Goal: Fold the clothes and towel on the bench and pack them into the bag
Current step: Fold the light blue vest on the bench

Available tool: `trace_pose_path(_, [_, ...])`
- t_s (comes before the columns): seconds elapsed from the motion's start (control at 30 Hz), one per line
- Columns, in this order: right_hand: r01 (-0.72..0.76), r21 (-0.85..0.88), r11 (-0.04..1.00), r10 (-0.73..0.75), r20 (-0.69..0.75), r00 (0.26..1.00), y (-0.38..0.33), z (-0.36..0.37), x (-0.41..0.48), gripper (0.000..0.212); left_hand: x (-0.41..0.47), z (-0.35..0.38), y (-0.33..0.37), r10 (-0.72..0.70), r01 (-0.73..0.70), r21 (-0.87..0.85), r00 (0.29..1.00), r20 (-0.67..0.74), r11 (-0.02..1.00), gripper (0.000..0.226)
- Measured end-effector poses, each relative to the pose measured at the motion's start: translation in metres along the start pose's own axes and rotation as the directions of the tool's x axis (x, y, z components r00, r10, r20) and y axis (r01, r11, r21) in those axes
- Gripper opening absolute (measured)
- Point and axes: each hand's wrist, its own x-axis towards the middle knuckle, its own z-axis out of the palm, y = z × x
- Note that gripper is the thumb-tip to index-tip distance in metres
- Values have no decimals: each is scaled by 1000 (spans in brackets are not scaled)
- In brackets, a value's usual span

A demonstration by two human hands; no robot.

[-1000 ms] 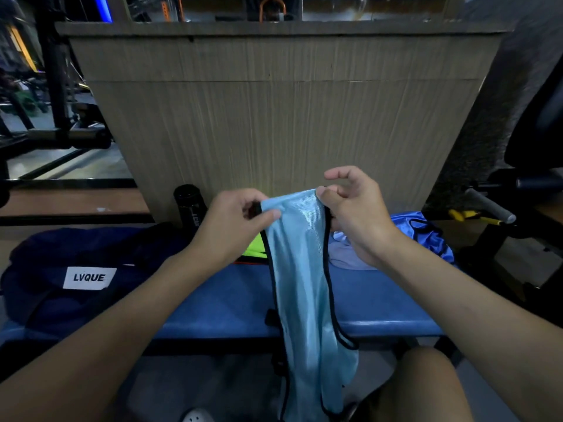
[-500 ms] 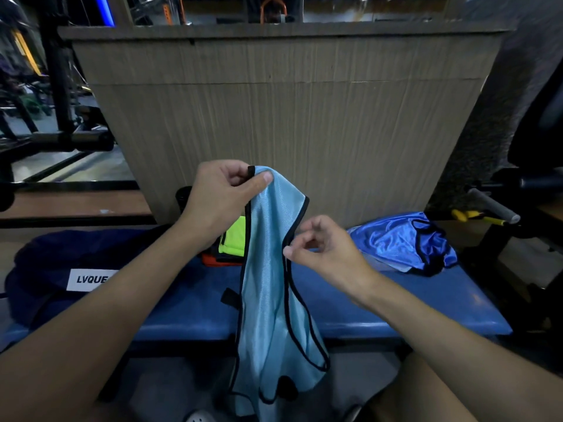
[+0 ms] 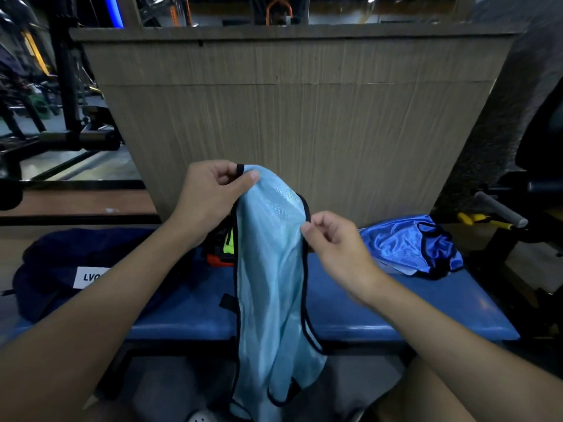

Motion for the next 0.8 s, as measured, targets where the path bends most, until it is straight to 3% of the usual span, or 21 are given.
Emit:
trace_pose_path(0.1, [-4, 59, 998, 4, -2, 1000, -10, -7, 7, 21, 0, -3, -15, -2, 2, 94, 1000, 6, 996, 10])
trace_pose_path(0.17, [-16, 78, 997, 17, -7, 1000, -15, -10, 12, 23, -6, 0, -21, 57, -71, 219, 996, 73, 973, 5])
trace_pose_path(0.3, [-21, 99, 995, 23, -13, 1000, -21, -12, 18, 34, -28, 8, -16, 111, -183, 242, 953, 282, 953, 26])
trace_pose_path(0.4, [-38, 89, 995, 40, -23, 999, -23, -15, 19, 31, -39, 11, -15, 95, -223, 276, 908, 409, 935, 26])
trace_pose_path(0.57, [-50, 91, 995, 53, -40, 998, -22, -23, 18, 23, -40, 14, -20, 94, -162, 196, 944, 317, 967, 6])
trace_pose_path(0.67, [-38, 101, 994, 47, -88, 995, -23, -31, 19, 8, -32, 8, -13, 116, -142, 113, 970, 216, 983, 12])
trace_pose_path(0.8, [-29, 87, 996, 37, -97, 995, -24, -34, 19, 14, -22, 3, -3, 138, -154, 83, 974, 181, 985, 12])
